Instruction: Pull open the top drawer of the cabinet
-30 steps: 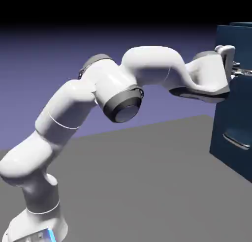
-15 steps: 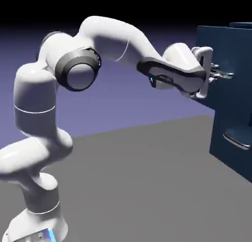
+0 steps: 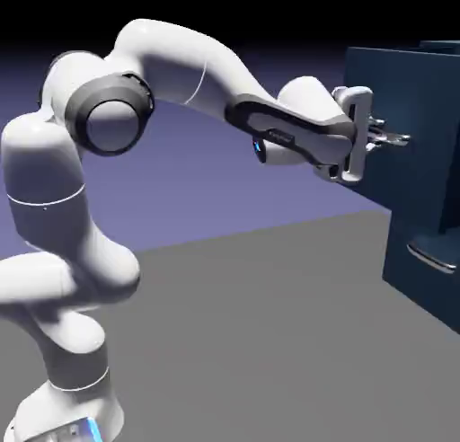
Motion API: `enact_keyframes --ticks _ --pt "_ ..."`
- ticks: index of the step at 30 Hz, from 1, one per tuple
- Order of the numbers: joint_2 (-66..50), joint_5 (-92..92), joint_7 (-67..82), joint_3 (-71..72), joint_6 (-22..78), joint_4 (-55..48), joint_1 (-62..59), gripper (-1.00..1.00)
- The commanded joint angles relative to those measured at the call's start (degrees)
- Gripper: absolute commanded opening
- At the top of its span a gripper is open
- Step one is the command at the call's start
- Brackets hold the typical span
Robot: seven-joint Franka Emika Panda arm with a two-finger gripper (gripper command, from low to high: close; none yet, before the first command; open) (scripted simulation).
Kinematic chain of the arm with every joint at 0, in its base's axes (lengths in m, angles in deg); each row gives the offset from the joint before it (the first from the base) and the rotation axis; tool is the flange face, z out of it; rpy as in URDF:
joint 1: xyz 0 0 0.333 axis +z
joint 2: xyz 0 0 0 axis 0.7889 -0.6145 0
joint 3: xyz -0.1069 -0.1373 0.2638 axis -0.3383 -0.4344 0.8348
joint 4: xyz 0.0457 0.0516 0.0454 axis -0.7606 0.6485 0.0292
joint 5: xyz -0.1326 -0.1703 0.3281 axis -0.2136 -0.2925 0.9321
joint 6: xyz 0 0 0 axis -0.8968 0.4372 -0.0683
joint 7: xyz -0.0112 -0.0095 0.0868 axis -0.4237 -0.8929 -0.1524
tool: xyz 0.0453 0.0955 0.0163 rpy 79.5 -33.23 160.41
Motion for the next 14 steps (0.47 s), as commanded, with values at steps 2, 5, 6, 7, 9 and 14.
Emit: enact_keyframes --ticks 2,5,6,7,9,14 --pt "-2.6 1.3 3.1 4.1 0.9 2.4 -3.7 -1.0" --pt "-7.1 3.3 7.8 10.4 2.6 6.9 -9.3 -1.0" --pt "-8.8 4.0 9.4 12.4 3.1 8.7 -11.2 -1.0" --pt "-10.5 4.7 10.9 14.5 3.7 10.5 -13.1 -1.0" --pt "-14.2 6.2 14.0 18.7 4.8 14.5 -17.0 -1.0" --pt "-19.7 8.7 17.9 24.0 5.7 20.5 -22.5 1.0"
